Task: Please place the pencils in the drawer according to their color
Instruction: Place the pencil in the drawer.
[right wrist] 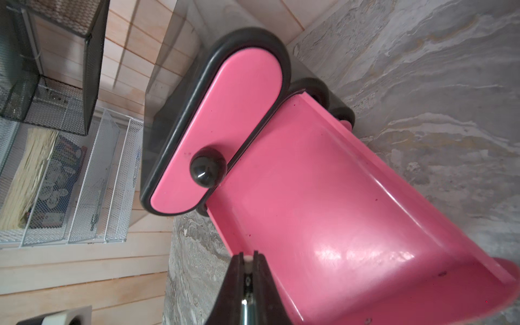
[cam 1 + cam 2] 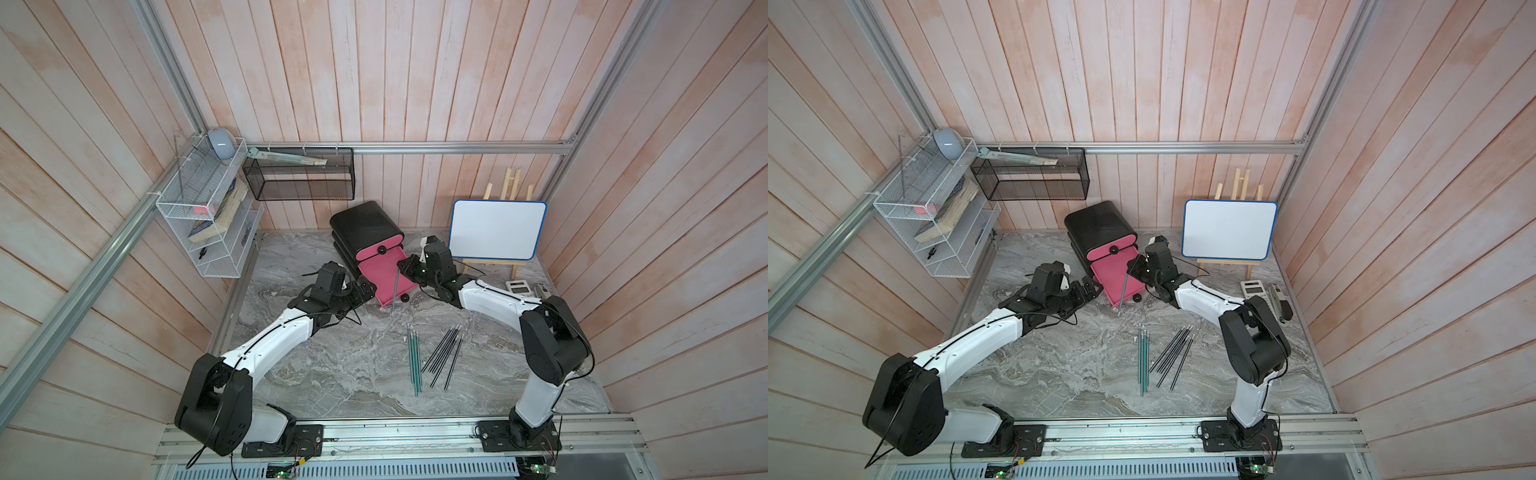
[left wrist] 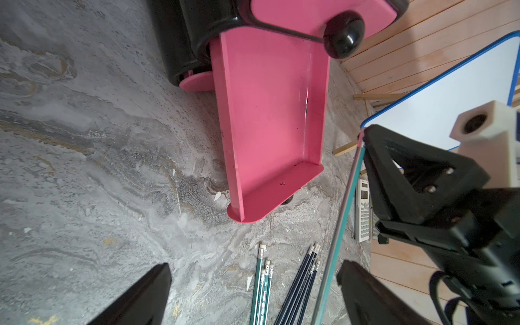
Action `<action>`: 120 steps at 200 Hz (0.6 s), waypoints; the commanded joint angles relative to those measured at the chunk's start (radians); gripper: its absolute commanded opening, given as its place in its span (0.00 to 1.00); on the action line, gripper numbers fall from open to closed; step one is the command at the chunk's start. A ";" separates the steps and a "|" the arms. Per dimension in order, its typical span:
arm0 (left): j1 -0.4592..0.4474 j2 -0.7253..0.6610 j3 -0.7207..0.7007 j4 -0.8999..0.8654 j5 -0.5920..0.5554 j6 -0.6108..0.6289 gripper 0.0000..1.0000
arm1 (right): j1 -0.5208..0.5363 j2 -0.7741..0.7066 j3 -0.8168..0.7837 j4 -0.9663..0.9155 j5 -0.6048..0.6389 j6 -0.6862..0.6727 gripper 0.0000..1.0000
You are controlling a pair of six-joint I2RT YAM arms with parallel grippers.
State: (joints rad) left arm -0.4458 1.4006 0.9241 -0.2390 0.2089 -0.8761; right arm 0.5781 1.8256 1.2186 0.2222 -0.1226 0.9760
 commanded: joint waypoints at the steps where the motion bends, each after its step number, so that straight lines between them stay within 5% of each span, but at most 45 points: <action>1: -0.007 0.014 0.032 0.001 -0.003 0.009 0.99 | -0.014 0.048 0.053 0.040 0.046 0.030 0.00; 120: -0.013 0.015 0.036 0.000 -0.005 0.002 1.00 | -0.027 0.220 0.201 0.044 0.211 -0.019 0.00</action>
State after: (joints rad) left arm -0.4530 1.4128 0.9321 -0.2394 0.2085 -0.8764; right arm 0.5571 2.0094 1.3849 0.2550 0.0292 0.9878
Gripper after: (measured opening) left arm 0.995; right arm 0.101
